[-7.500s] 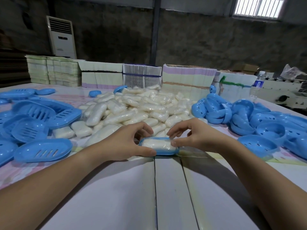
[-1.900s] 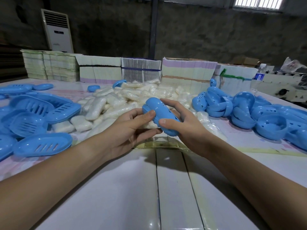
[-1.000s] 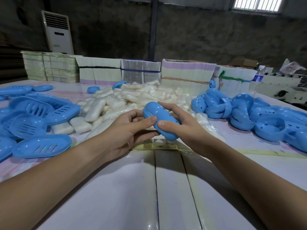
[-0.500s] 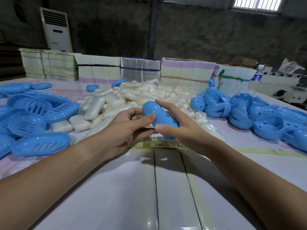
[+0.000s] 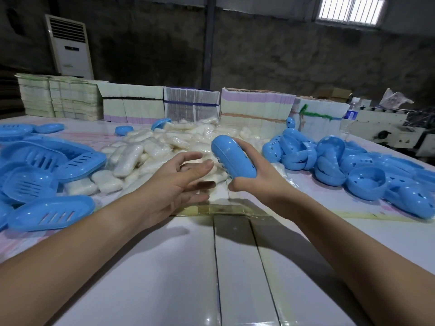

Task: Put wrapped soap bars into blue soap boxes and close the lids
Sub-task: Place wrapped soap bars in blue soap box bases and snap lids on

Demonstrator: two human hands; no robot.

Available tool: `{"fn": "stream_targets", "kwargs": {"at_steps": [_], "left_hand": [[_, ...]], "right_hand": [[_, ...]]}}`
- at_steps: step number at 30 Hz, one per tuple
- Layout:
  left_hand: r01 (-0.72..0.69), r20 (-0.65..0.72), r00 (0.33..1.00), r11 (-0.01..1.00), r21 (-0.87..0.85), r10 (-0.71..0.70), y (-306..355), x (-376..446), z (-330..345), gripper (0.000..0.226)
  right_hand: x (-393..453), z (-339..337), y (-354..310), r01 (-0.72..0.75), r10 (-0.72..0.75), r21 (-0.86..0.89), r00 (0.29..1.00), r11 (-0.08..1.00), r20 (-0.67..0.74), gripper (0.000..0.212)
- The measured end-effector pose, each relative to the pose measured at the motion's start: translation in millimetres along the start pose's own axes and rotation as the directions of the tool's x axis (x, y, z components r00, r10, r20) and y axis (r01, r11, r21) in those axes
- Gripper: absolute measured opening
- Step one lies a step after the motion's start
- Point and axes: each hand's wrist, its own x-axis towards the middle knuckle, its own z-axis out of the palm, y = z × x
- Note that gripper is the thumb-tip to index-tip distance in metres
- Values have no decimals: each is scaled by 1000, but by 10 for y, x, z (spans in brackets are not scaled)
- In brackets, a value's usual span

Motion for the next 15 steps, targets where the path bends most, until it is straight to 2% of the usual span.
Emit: {"fn": "stream_targets", "kwargs": {"at_steps": [7,11,15], "left_hand": [[-11,9,1000,998,60,11,-12,54,-41,60],[-60,47,997,994,95,56,-36,109,-94,58],[-148,128,985,946,290,115,-134,143,-175,49]], "right_hand": [[-51,-258,-44,-113,117,33,977,993,-177,70],[-384,-635,82,-228,155,-217,938,949,-310,77],[-844,-1272,282,-407,177,-438,861,802,-477,80]]}}
